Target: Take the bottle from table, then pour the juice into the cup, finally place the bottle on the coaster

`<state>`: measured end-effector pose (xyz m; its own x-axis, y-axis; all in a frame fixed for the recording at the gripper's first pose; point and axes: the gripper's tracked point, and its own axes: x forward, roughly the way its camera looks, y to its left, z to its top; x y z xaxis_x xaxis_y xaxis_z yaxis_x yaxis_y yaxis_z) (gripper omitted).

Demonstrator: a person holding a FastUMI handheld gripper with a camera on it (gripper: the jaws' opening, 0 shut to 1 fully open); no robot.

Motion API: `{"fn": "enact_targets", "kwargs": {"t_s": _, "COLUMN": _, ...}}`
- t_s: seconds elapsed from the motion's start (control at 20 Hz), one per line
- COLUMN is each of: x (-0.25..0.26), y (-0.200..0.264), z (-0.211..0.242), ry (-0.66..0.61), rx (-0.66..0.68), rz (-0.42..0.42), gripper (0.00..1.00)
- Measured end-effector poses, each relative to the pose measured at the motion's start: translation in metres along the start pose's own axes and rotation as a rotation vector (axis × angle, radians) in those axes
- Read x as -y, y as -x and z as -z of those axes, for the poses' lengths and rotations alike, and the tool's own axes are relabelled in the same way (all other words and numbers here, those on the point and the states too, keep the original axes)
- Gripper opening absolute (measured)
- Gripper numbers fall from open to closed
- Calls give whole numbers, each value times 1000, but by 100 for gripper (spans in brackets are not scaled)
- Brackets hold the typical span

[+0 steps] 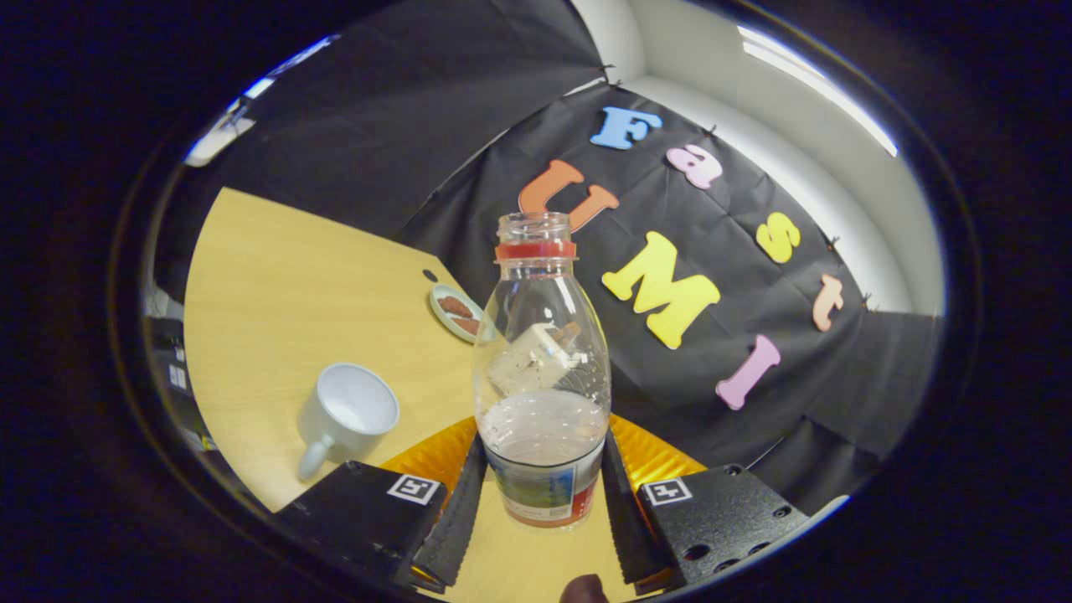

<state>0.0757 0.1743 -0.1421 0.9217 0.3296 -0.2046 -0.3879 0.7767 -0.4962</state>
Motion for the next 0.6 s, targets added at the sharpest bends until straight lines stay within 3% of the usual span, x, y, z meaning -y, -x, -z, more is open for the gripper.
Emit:
{"fn": "enact_targets", "kwargs": {"t_s": 0.25, "x": -5, "y": 3, "z": -16, "ry": -429, "rx": 14, "rz": -101, "gripper": 73}}
{"fn": "enact_targets", "kwargs": {"t_s": 0.6, "x": 32, "y": -31, "z": -45, "ry": -606, "rx": 34, "rz": -81, "gripper": 73}}
